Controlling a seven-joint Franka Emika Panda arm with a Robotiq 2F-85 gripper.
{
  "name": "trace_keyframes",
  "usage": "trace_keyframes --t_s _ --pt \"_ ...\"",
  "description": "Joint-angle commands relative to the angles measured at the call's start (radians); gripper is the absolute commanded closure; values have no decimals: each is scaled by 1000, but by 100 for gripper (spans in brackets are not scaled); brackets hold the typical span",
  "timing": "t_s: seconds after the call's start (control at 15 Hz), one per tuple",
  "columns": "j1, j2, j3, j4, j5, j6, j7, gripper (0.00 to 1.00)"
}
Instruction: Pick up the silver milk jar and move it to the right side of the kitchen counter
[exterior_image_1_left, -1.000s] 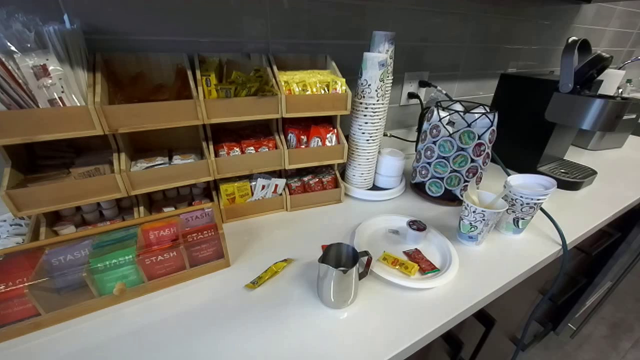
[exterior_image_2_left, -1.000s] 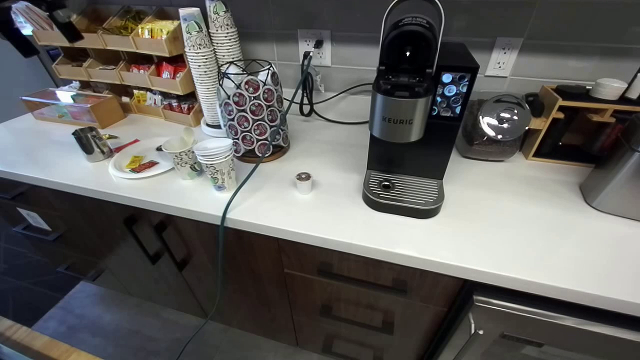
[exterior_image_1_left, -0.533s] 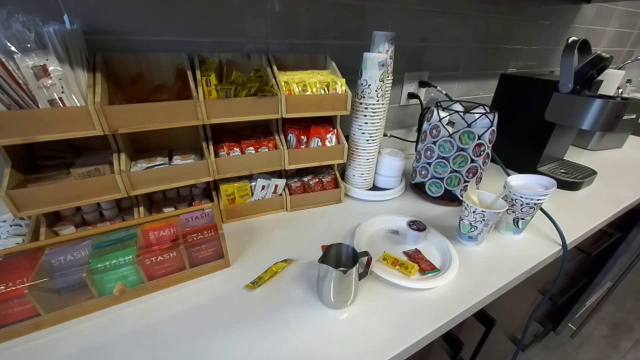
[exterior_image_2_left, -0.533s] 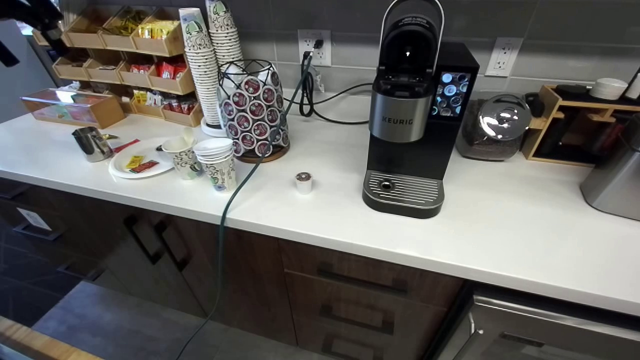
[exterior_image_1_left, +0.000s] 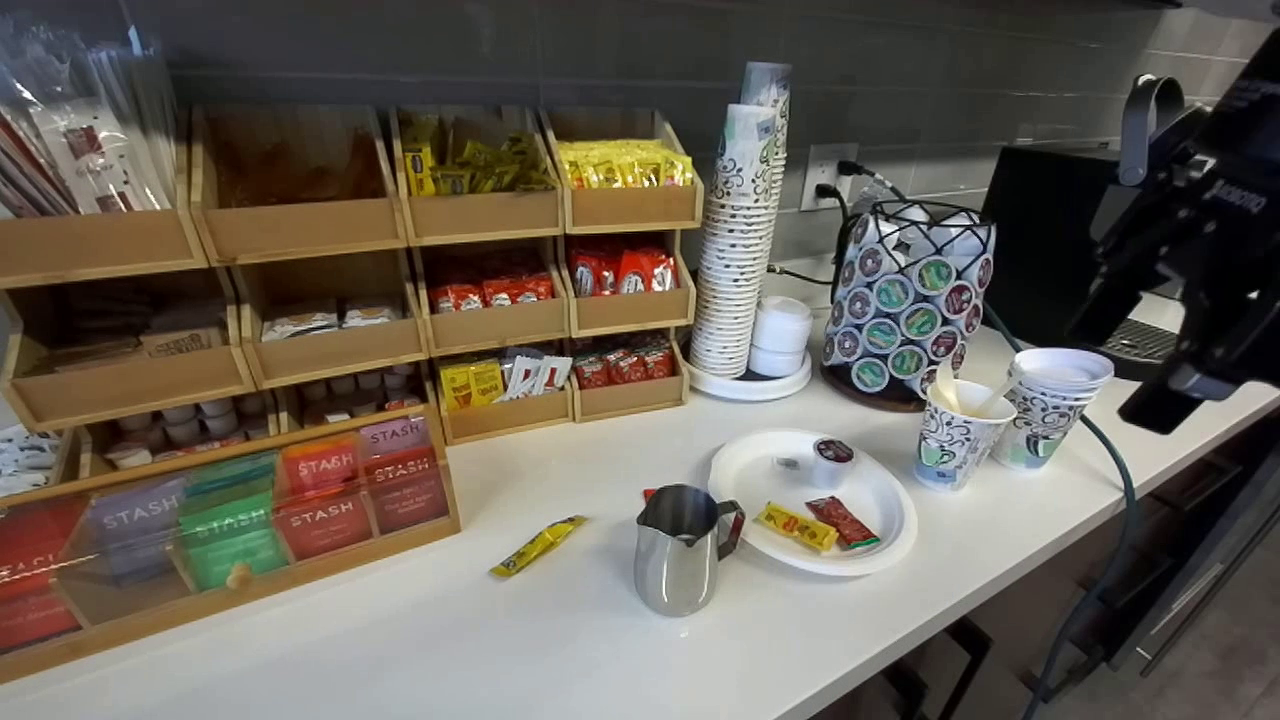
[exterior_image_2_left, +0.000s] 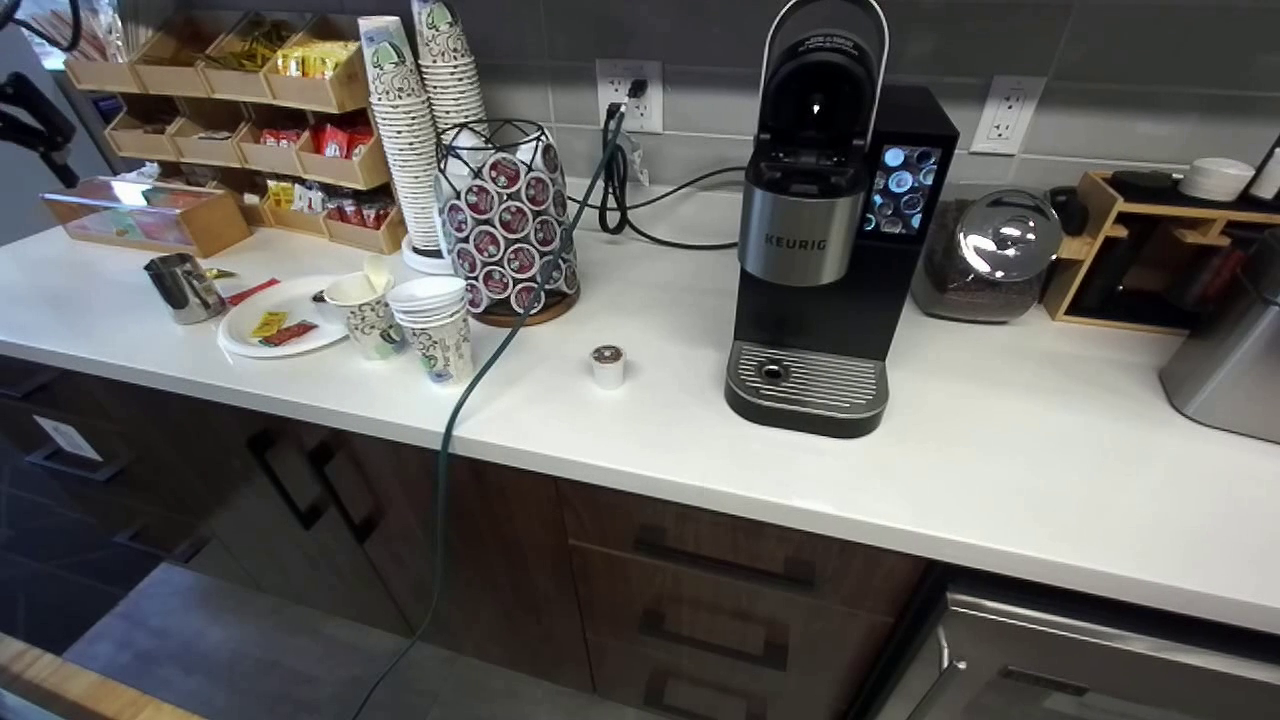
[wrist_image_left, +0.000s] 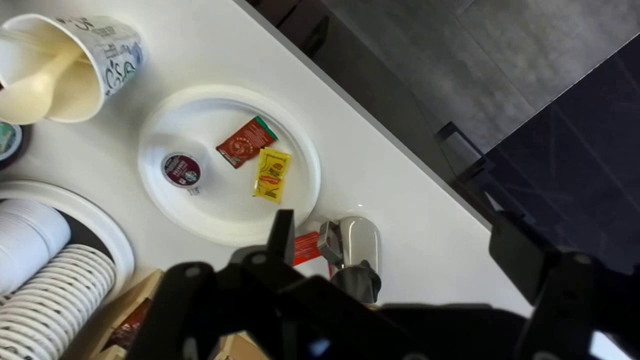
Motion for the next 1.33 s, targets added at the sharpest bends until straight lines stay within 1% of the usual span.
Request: trace_keyframes --t_s 0.0,0.27,0.33,0.4,0.6,0.73,0.87,1.0,1.13,1.27 --pt "-5 24 9 9 7 7 -18 0" --pt "-7 52 5 28 8 9 -39 0" --pt "38 85 -26 33 56 41 -131 0" --pt "68 149 -36 49 79 74 -202 0" --pt "117 300 -26 95 138 180 -355 0" --pt "131 416 -11 149 171 225 -470 0" --pt "115 534 24 223 190 240 -583 0" --pt "76 656 74 311 195 237 -694 0" --pt "20 780 127 412 186 221 -807 0" --pt "-45 878 180 514 159 179 -910 0"
